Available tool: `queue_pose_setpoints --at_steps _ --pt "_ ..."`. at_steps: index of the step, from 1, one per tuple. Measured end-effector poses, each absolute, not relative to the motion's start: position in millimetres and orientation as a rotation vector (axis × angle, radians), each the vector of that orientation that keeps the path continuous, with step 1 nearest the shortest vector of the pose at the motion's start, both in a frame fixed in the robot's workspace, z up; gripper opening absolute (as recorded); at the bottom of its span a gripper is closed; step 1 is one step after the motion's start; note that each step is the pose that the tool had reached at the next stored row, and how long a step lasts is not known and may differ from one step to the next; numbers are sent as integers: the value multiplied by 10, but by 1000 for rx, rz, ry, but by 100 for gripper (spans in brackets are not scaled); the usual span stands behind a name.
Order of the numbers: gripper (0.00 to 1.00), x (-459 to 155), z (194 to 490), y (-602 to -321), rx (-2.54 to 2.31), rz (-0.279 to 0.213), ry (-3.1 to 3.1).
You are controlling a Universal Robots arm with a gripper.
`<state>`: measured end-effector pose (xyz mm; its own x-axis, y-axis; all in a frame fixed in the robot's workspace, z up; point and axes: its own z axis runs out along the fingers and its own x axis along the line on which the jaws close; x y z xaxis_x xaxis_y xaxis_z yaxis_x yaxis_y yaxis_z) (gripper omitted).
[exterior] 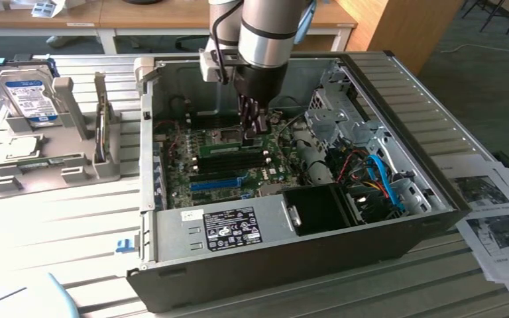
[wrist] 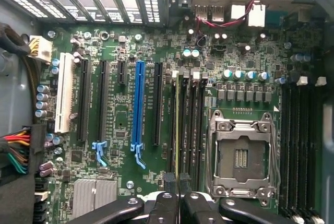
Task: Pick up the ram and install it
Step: 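Insert the ram into the slot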
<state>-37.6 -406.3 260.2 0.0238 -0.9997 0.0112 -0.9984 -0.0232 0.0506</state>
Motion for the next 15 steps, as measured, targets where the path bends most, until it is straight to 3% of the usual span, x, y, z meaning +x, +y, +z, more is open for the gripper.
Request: queue_pose_setpoints --at_steps 15 --pt "11 -377 2529 -4058 2215 -42 -2165"
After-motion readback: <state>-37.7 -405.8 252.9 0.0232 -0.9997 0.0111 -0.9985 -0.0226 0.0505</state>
